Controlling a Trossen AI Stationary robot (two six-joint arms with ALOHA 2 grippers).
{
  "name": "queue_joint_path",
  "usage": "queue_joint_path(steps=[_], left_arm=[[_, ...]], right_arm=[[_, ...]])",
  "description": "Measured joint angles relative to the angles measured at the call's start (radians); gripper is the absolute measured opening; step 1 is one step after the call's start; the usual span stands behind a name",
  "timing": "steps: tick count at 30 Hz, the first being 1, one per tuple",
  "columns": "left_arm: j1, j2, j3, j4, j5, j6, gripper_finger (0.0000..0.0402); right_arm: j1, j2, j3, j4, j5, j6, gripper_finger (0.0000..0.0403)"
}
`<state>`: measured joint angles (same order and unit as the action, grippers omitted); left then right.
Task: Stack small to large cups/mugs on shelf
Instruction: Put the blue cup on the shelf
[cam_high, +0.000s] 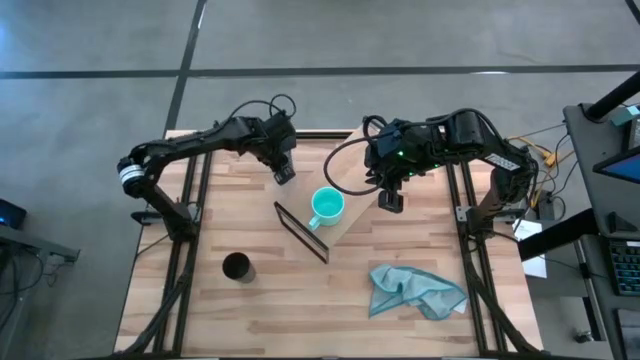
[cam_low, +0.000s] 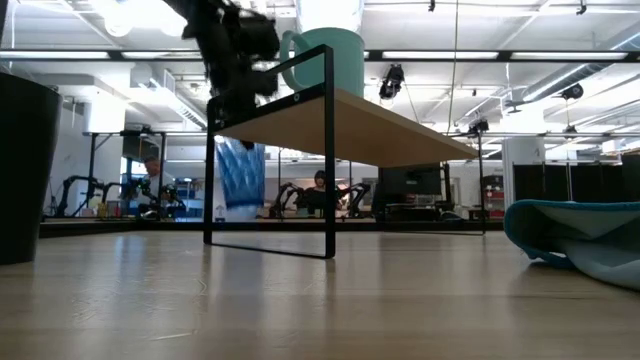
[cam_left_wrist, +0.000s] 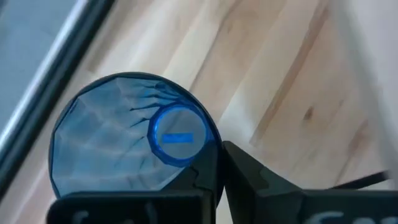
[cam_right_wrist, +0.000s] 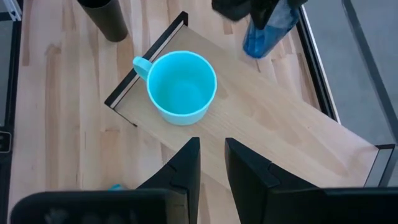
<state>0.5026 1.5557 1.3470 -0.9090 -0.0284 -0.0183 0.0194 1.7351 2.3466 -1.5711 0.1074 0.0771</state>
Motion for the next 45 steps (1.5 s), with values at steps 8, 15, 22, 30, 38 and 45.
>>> queue_joint_path(steps=[8, 15, 22, 30, 38, 45], left_arm=[[-0.032, -0.033, 0.314, -0.224, -0.005, -0.001, 0.0001], [-0.076, -0.013, 0.593, -0.308, -0.007, -0.031, 0.0], [-0.171, 0.049, 0.725, -0.305, -0.027, -0.052, 0.0], [-0.258, 0.178, 0.821, -0.307, -0.027, 0.003, 0.0], [-0.286, 0.272, 0.912, -0.305, -0.029, 0.001, 0.0], [-0.306, 0.315, 0.913, -0.308, 0.009, 0.009, 0.0]], right_arm=[[0.0, 0.0, 0.0, 0.0, 0.001, -0.036, 0.0068], [0.0, 0.0, 0.0, 0.0, 0.141, -0.036, 0.0068], [-0.014, 0.0, 0.0, 0.0, 0.235, 0.044, 0.0068], [-0.068, 0.0, 0.0, 0.0, 0.235, 0.154, 0.0068], [-0.106, 0.0, -0.046, 0.001, 0.275, 0.248, 0.0068], [-0.138, -0.013, -0.206, 0.0, 0.298, 0.294, 0.0068]])
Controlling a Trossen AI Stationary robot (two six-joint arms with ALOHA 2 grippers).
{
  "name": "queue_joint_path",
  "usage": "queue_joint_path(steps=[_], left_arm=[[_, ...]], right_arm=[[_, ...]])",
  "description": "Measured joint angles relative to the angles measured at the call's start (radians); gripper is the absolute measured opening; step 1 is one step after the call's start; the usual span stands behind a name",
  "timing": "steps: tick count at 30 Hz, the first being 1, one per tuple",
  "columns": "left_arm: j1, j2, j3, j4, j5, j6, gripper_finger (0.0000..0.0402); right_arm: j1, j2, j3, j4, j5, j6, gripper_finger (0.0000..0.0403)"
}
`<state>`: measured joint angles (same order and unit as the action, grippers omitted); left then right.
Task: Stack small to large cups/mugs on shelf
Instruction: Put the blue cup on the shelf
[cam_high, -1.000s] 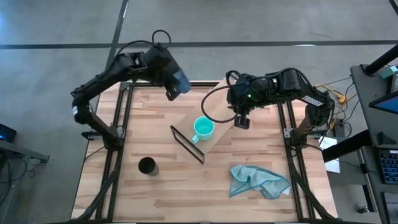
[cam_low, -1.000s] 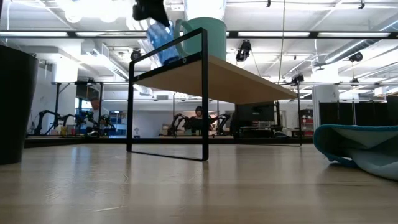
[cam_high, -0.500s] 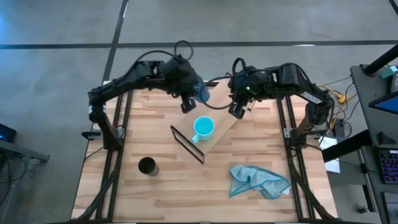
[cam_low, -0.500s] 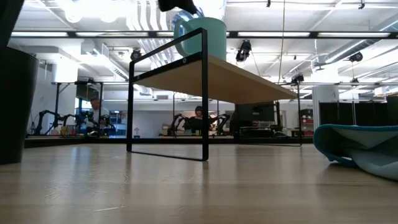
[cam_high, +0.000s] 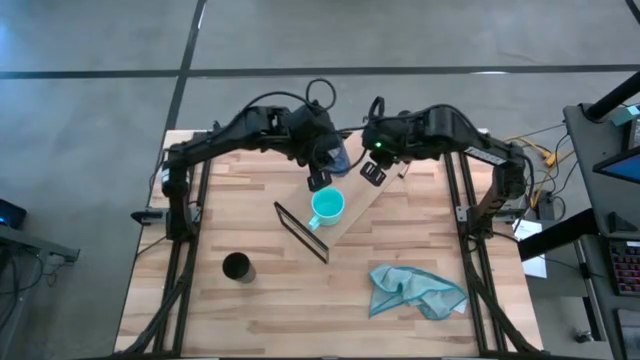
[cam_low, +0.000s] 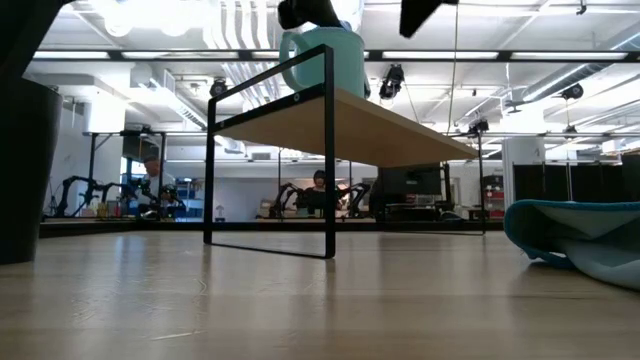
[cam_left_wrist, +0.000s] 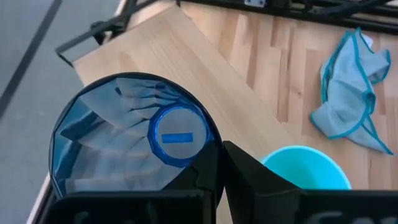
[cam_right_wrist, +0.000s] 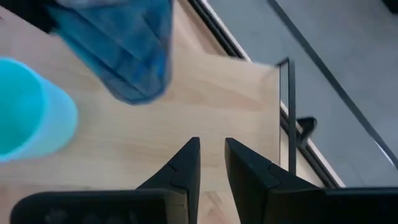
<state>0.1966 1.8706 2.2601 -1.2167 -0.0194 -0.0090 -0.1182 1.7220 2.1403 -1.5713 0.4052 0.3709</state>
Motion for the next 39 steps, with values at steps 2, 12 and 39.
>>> queue_joint_path(steps=[2, 12, 39], left_arm=[[-0.004, 0.009, 0.0, 0.0, 0.003, 0.013, 0.0], [-0.03, 0.021, -0.009, 0.001, 0.048, 0.016, 0.0], [-0.035, 0.095, -0.041, 0.038, 0.075, 0.017, 0.0]], right_arm=[[-0.005, -0.007, -0.046, 0.0, 0.013, 0.005, 0.0068], [-0.016, -0.084, -0.164, 0.0, 0.044, 0.03, 0.0068], [-0.018, -0.286, -0.329, 0.062, 0.041, 0.03, 0.0068]])
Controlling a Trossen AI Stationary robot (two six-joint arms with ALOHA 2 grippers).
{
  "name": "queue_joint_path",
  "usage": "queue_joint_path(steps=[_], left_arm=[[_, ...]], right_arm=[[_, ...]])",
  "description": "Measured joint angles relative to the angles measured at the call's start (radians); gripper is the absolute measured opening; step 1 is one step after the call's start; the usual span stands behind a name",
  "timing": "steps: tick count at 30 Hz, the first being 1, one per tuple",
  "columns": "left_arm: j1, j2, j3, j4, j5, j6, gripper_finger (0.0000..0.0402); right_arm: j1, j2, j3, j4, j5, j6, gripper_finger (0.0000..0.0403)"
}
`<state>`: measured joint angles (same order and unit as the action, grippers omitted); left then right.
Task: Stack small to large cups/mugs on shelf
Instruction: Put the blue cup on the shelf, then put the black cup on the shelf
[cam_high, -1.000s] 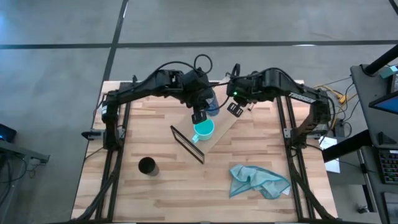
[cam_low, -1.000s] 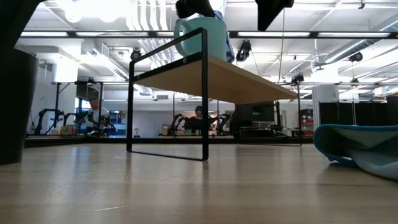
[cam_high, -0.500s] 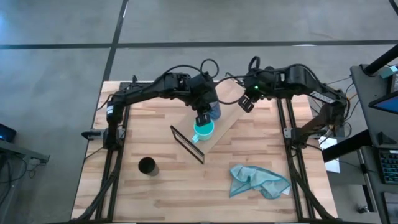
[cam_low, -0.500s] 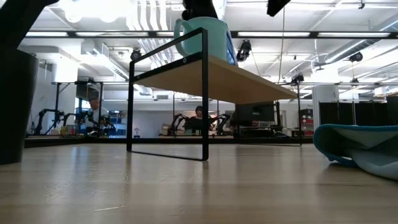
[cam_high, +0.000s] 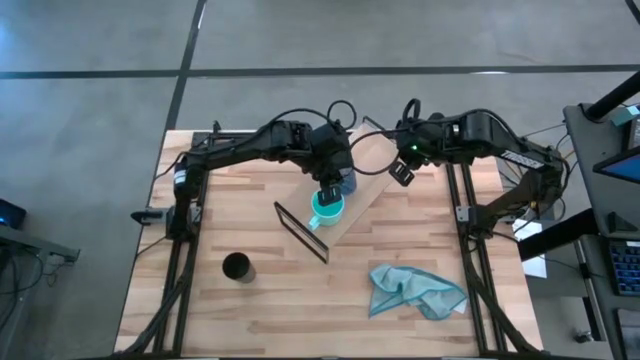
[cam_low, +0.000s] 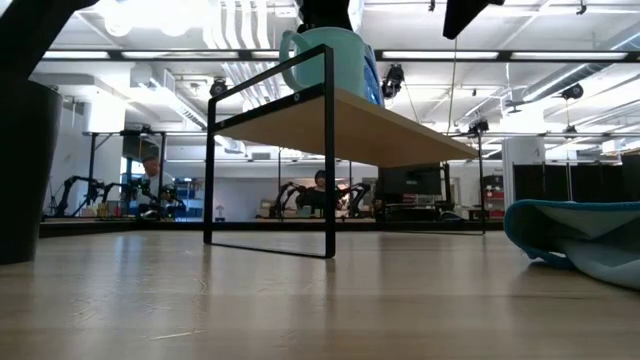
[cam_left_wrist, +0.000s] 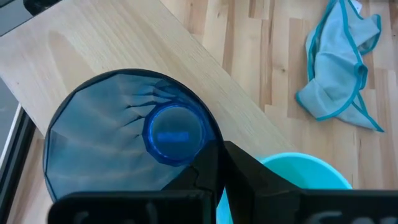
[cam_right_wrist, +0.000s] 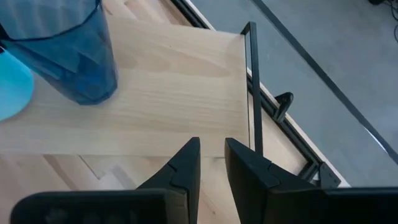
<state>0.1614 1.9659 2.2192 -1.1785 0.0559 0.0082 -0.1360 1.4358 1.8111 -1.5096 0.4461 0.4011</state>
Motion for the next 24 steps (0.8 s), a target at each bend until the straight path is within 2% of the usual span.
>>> queue_joint_path(steps=[6, 16, 24], left_arm=[[-0.002, 0.003, -0.017, 0.008, -0.002, 0.002, 0.0002], [-0.004, 0.009, -0.021, 0.063, 0.003, -0.003, 0.0055], [-0.006, -0.005, -0.021, 0.157, 0.002, -0.005, 0.0063]], right_arm=[[0.0, -0.008, -0.022, 0.001, 0.0, -0.004, 0.0068], [0.0, -0.01, -0.004, -0.001, -0.011, -0.029, 0.0068], [0.0, -0.01, 0.0, -0.001, -0.012, -0.11, 0.0068]])
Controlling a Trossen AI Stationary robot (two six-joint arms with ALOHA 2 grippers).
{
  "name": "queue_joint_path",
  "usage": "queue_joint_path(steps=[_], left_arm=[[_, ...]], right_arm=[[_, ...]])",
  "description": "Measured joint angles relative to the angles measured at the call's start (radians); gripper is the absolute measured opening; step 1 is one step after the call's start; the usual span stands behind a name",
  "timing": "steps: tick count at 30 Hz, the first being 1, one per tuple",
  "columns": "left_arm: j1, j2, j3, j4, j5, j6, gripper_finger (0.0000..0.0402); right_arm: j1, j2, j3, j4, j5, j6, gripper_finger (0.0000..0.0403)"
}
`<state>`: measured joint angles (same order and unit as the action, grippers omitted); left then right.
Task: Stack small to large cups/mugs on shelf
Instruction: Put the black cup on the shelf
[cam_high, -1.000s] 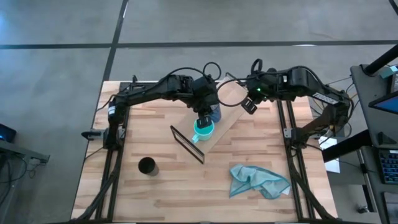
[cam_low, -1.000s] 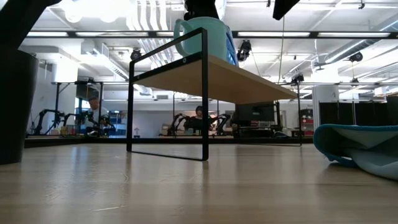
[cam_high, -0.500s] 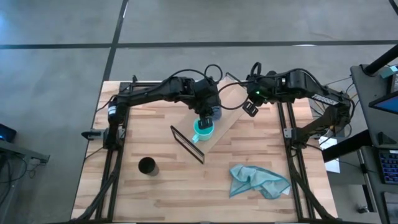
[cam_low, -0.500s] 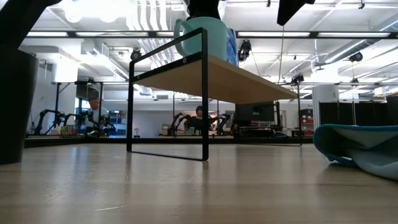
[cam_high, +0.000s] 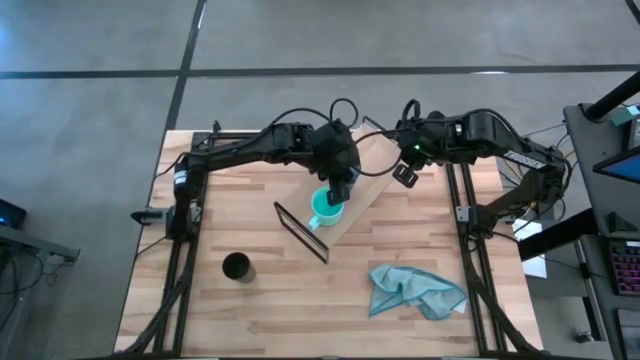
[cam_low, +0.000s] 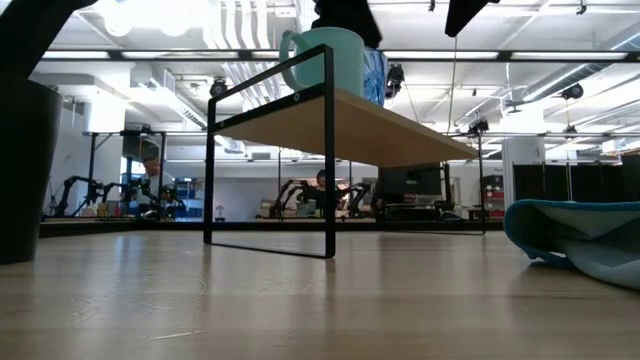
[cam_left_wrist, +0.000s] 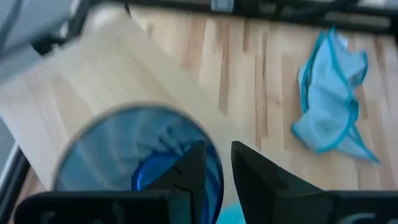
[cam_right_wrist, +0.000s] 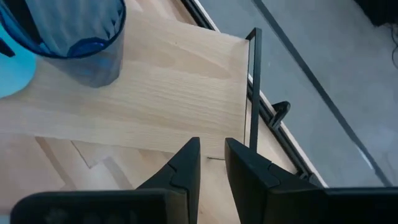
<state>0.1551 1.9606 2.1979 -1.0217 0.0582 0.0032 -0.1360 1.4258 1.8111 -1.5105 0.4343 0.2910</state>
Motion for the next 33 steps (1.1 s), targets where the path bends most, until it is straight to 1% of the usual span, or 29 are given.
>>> queue_joint_path(steps=[4, 7, 11, 14, 18, 21, 26, 28, 33], left_arm=[[-0.004, -0.028, 0.0, 0.108, 0.0, -0.029, 0.0063], [-0.011, -0.063, 0.0, 0.131, 0.003, -0.084, 0.0063], [-0.026, -0.131, 0.002, 0.058, 0.005, -0.155, 0.0063], [-0.045, -0.178, 0.002, -0.048, 0.008, -0.248, 0.0063], [-0.087, -0.244, 0.002, -0.248, 0.043, -0.417, 0.0063], [-0.142, -0.279, 0.002, -0.398, 0.076, -0.571, 0.0063], [-0.276, -0.29, 0.002, -0.542, 0.114, -0.883, 0.0063], [-0.331, -0.281, 0.002, -0.55, 0.124, -0.997, 0.0063], [-0.451, -0.243, -0.003, -0.548, 0.132, -1.223, 0.0063]], right_arm=[[0.0, 0.0, 0.0, 0.0, -0.003, -0.034, 0.0068], [0.0, -0.004, 0.0, 0.003, -0.054, -0.065, 0.0068], [0.001, -0.015, 0.0, 0.032, -0.132, -0.124, 0.0068], [0.0, -0.026, 0.001, 0.092, -0.232, -0.185, 0.0068], [0.001, -0.039, 0.001, 0.215, -0.381, -0.255, 0.0068], [0.001, -0.043, 0.001, 0.299, -0.449, -0.297, 0.0068], [0.0, -0.04, 0.001, 0.365, -0.46, -0.334, 0.0068], [0.0, -0.036, 0.001, 0.37, -0.46, -0.345, 0.0068], [0.0, -0.023, 0.0, 0.359, -0.46, -0.352, 0.0068]])
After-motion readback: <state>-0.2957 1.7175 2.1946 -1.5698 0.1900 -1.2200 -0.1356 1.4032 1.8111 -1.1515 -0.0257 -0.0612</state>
